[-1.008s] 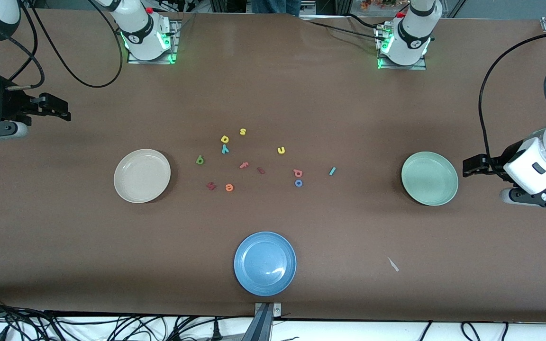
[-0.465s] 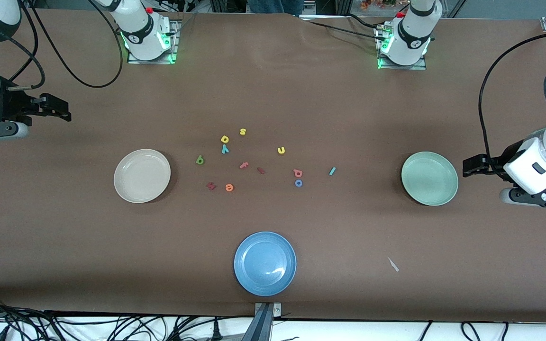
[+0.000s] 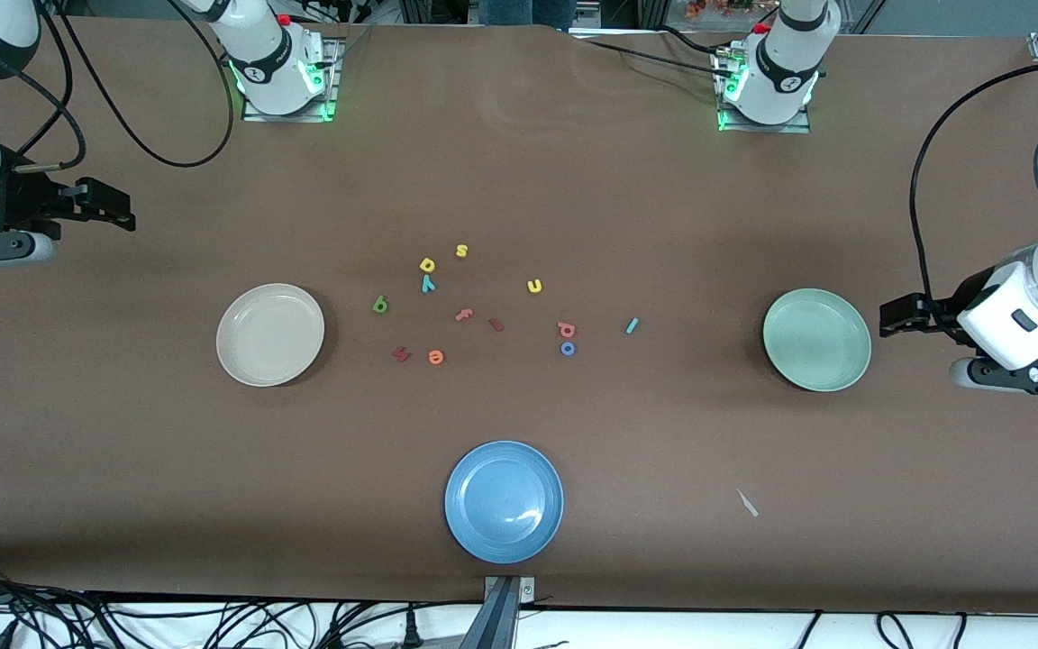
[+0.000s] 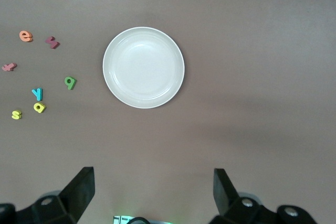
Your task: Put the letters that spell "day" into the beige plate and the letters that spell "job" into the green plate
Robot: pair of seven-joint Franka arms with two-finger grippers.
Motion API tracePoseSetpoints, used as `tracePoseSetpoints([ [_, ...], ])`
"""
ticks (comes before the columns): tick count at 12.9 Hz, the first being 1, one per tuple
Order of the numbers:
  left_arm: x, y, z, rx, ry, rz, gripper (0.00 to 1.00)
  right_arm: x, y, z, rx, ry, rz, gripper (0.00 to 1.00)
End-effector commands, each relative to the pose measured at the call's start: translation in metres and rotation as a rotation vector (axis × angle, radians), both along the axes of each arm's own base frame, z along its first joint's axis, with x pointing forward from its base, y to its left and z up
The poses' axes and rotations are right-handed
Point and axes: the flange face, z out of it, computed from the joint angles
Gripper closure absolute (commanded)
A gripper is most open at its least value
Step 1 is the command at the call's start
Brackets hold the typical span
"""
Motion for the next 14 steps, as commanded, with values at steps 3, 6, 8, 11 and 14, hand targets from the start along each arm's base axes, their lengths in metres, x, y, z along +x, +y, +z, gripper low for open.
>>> tracePoseSetpoints([
  [3,0.001,0.001,0.002,-0.029,-0.007,-0.017,0.0,-0.001,0.002,0.004,0.016,0.003,0.007,0.0],
  [6,0.001,0.001,0.001,-0.029,-0.005,-0.017,0.0,-0.001,0.003,0.003,0.014,0.007,0.009,0.0],
  [8,0.001,0.001,0.003,-0.029,-0.008,-0.016,0.0,-0.001,0.008,0.004,0.012,0.004,0.02,0.0],
  [11,0.001,0.001,0.003,-0.029,-0.007,-0.017,0.0,-0.001,0.012,0.002,0.009,0.007,0.026,0.0],
  [14,0.001,0.001,0.003,-0.029,-0.007,-0.017,0.0,-0.001,0.013,0.002,0.006,0.007,0.028,0.0],
])
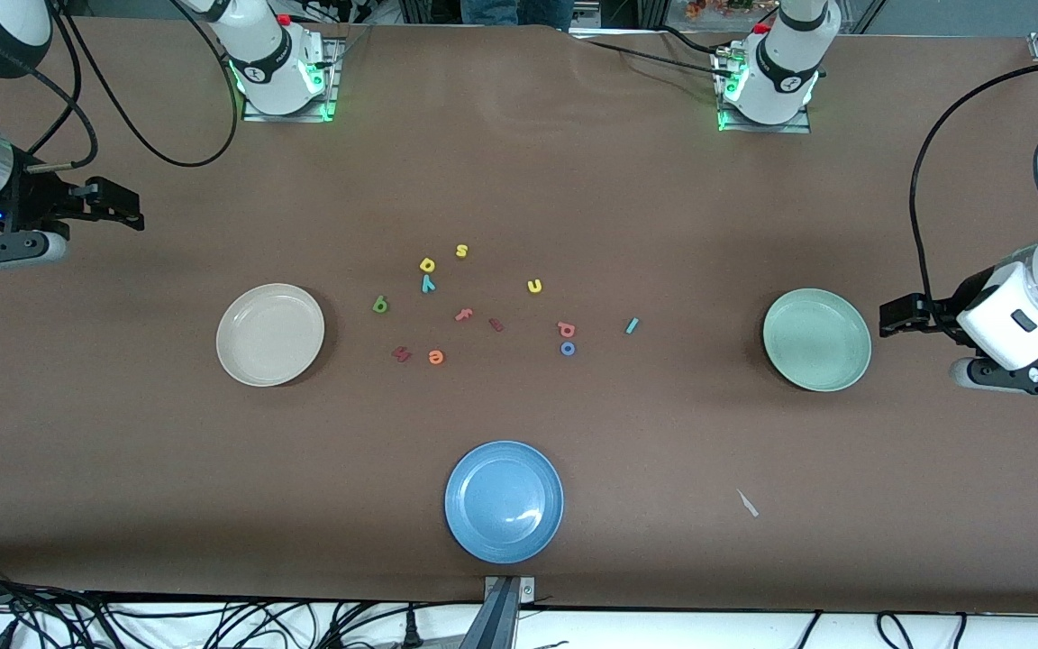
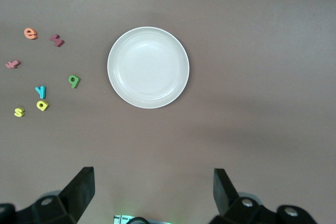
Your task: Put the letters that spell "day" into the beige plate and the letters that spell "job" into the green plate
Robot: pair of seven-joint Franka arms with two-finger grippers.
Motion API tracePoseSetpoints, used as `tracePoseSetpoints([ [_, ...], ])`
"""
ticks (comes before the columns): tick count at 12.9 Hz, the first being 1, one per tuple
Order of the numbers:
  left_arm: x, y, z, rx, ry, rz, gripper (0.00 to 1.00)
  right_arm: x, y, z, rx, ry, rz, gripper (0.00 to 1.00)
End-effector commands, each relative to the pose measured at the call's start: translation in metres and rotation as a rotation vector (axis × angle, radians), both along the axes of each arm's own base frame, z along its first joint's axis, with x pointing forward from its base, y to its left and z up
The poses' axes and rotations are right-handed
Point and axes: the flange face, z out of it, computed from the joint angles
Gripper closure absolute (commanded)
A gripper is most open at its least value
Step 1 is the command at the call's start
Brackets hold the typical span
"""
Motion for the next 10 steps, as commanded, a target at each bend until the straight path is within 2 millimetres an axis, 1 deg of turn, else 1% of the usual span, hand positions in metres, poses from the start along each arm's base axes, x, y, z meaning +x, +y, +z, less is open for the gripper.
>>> tracePoseSetpoints([
  [1,0.0,0.001,0.003,-0.029,-0.007,-0.017,0.0,-0.001,0.001,0.003,0.005,0.006,0.008,0.0],
  [6,0.001,0.001,0.002,-0.027,-0.006,-0.017,0.0,-0.001,0.0,0.002,0.003,0.007,0.006,0.0],
  [7,0.001,0.0,0.002,-0.029,-0.006,-0.017,0.0,-0.001,0.003,0.002,0.0,0.007,0.01,0.0],
  [8,0.003,-0.001,-0.007,-0.029,0.007,-0.012,0.0,-0.001,0.003,0.001,0.0,0.009,0.011,0.0],
  [9,0.008,-0.003,-0.026,-0.028,0.035,-0.014,0.0,0.0,0.002,-0.001,0.0,0.013,0.011,0.0],
  [10,0.014,-0.001,-0.047,-0.033,0.068,-0.01,0.0,0.0,0.002,-0.001,0.0,0.013,0.011,0.0],
])
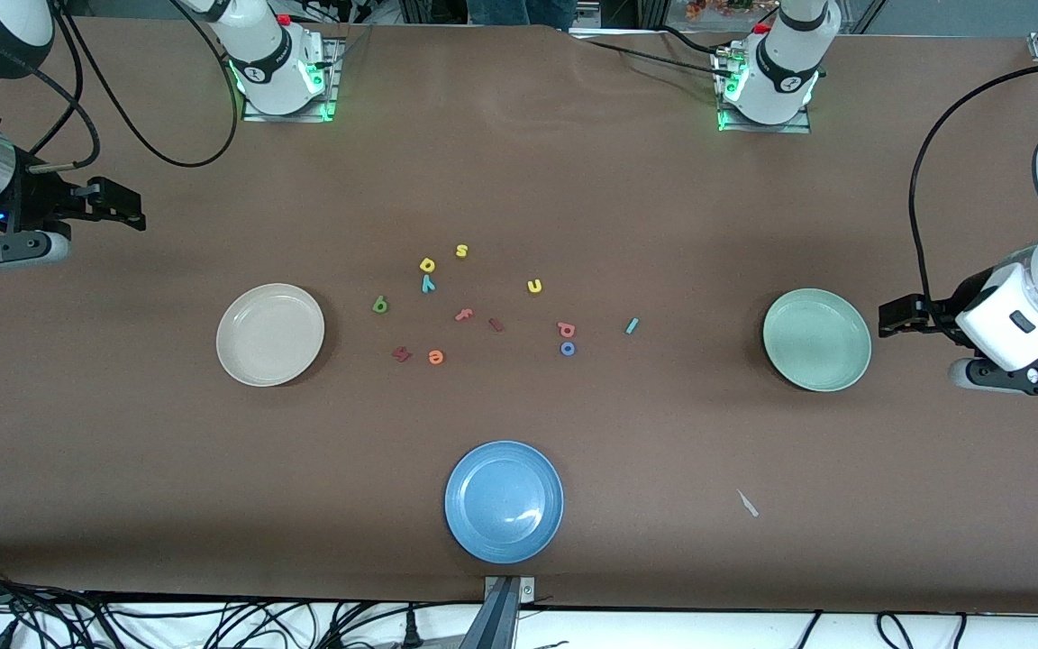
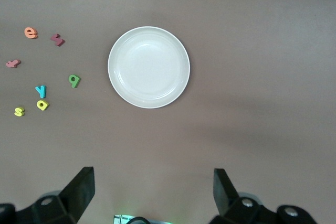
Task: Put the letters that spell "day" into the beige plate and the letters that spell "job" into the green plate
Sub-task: 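Move the left gripper from the green plate toward the cyan letter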
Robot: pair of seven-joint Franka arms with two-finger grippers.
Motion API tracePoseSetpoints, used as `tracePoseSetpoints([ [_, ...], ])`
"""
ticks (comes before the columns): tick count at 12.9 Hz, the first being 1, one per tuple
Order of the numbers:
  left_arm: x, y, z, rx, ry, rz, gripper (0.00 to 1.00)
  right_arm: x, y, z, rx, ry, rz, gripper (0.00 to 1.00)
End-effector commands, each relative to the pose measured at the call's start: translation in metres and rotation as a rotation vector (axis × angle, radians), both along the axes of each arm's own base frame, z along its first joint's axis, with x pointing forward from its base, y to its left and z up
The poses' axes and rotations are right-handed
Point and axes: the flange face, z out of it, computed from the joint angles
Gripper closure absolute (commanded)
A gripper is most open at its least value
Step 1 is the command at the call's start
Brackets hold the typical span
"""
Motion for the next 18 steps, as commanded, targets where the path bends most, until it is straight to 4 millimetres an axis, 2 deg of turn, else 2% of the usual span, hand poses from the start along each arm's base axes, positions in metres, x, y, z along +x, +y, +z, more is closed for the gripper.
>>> tracePoseSetpoints([
  [1,0.014,0.0,-0.048,-0.033,0.066,-0.008,0.0,0.0,0.001,0.0,0.0,0.01,0.009,0.0],
  [3,0.016,-0.005,-0.061,-0.033,0.086,-0.028,0.0,0.0,0.002,-0.001,0.0,0.012,0.01,0.0],
  [8,0.015,-0.028,-0.071,-0.036,0.102,-0.075,0.01,0.0,0.002,-0.003,0.0,0.016,0.01,0.0],
  [11,0.013,-0.069,-0.086,-0.046,0.126,-0.185,0.0,0.0,0.002,-0.004,0.0,0.018,0.01,0.0],
  [12,0.012,-0.077,-0.091,-0.053,0.136,-0.195,0.0,0.0,0.002,-0.004,0.0,0.018,0.01,0.0],
  [14,0.008,-0.1,-0.101,-0.163,0.162,-0.184,0.0,0.0,0.002,-0.005,0.001,0.02,0.01,0.0],
  [15,0.002,-0.122,-0.108,-0.198,0.186,-0.198,0.0,0.0,0.002,-0.005,0.001,0.02,0.01,0.0],
  [16,-0.003,-0.132,-0.115,-0.2,0.202,-0.211,0.0,0.0,0.002,-0.004,0.0,0.018,0.01,0.0],
  [18,-0.022,-0.167,-0.143,-0.187,0.253,-0.25,0.0,0.0,0.002,-0.005,0.0,0.019,0.01,0.0],
])
